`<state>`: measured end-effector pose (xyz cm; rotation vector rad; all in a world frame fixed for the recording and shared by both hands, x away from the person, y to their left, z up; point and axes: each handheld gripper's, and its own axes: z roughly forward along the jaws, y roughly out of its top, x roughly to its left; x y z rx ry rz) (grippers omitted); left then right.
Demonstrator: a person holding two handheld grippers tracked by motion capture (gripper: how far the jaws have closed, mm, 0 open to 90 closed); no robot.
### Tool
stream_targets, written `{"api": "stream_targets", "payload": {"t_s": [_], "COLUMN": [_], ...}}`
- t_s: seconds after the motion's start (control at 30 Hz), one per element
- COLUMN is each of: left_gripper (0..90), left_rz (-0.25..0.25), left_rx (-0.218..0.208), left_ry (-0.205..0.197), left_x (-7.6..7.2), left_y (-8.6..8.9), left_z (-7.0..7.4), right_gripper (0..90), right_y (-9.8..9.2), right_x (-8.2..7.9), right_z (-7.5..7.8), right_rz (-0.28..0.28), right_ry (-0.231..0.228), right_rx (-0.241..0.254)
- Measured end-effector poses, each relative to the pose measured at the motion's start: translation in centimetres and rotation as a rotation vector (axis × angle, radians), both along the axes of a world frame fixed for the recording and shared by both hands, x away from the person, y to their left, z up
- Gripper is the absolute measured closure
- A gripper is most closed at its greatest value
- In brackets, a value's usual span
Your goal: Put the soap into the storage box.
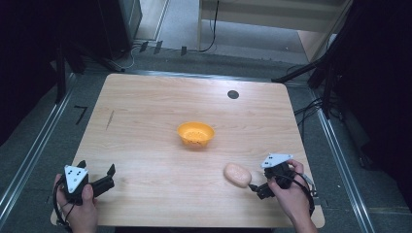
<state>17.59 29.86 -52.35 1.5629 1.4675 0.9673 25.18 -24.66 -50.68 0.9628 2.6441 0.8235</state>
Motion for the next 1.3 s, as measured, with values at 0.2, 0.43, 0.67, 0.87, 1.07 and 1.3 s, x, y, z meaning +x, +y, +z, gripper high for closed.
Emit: {"api": "stream_targets", "payload": {"t_s": [0.2,0.43,0.67,0.87,1.07,1.3], "left_gripper": [6.3,6.2,6.3,6.3,6.3,6.2], "left_rz": [0.002,0.001,0.001,0.0,-0.001,-0.002], "left_rx": [-0.004,-0.006,0.011,0.009,0.01,0.006], "left_ry": [0.0,-0.001,-0.004,-0.004,-0.004,0.0], "left_x": [0.0,0.0,0.0,0.0,-0.1,0.0], "left_y": [0.0,0.1,-0.1,-0.1,-0.1,-0.1], "left_z": [0.0,0.0,0.0,0.0,0.0,0.0], "right_gripper": [0.5,0.5,0.8,5.8,6.2,13.6], "right_y": [0.7,1.5,2.1,2.7,3.4,4.4], "right_x": [0.4,0.7,1.0,1.3,1.5,1.5], "right_z": [0.0,0.1,-0.2,-0.2,0.0,0.0], "right_rz": [0.016,0.019,0.017,0.018,0.033,0.038], "right_ry": [0.013,0.041,0.062,0.066,0.074,0.075], "right_rx": [-0.012,-0.024,-0.026,-0.035,-0.042,-0.062]}}
